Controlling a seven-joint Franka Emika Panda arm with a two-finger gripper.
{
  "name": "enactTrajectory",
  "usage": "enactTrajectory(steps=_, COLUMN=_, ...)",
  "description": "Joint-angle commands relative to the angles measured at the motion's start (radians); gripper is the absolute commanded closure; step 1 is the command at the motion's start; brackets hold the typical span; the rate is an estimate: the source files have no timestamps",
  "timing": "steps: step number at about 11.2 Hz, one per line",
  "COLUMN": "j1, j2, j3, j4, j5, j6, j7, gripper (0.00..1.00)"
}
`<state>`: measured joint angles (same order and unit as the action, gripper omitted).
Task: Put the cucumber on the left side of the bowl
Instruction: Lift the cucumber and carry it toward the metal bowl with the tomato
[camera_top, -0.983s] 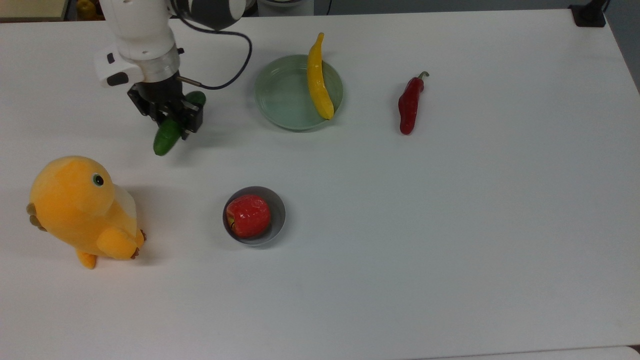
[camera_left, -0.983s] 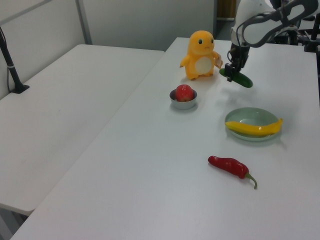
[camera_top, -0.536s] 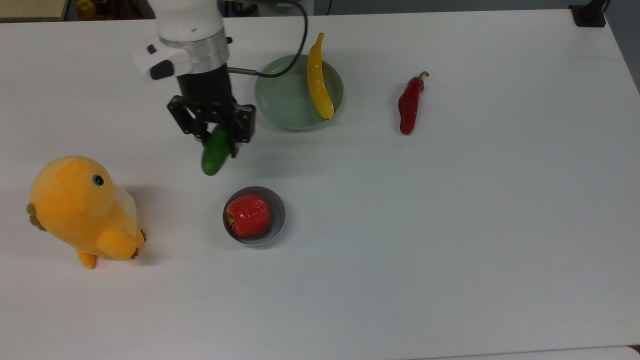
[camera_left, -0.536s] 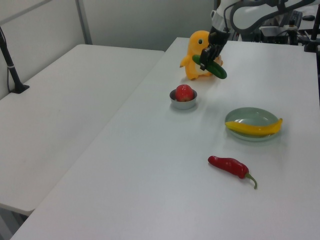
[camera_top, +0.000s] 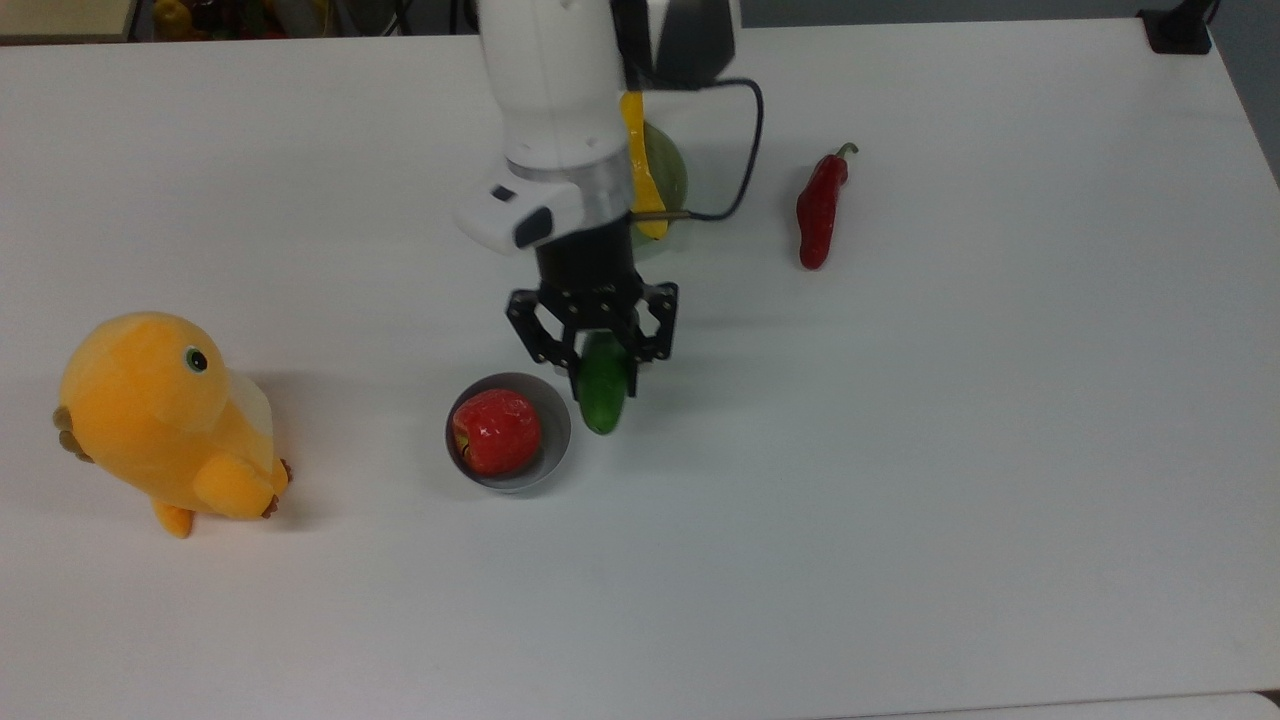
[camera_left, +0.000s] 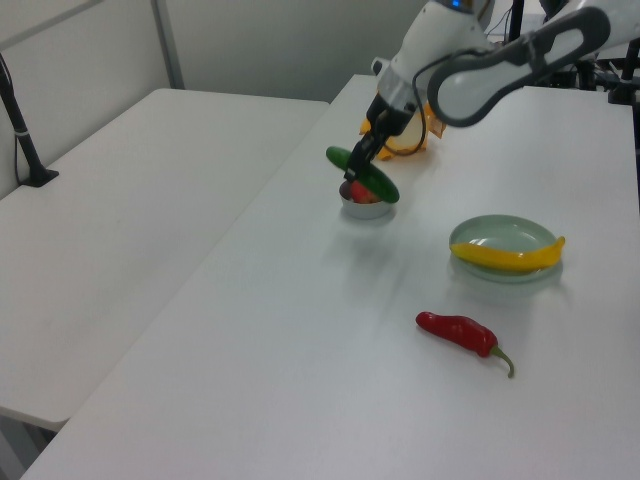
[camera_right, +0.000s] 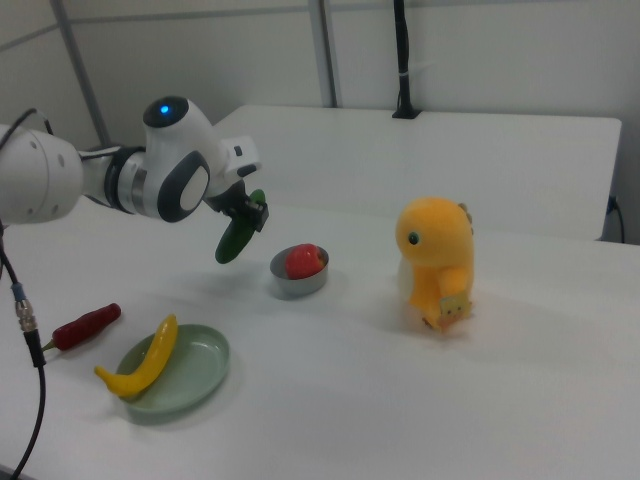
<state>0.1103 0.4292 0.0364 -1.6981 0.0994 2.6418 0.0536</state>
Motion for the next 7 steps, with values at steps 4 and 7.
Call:
enactTrajectory(steps=4, j1=0.012, j2=0.1, j3=-0.007, j4=0.032, j5=-0.056, j6=0.063, j7=0.0, gripper=0.86)
enactTrajectory(steps=7, j1=-0.007, j2=0.129, j3=-0.007, j4=0.031, j5=-0.084, j6=0.064, j7=-0.006, gripper=0.69)
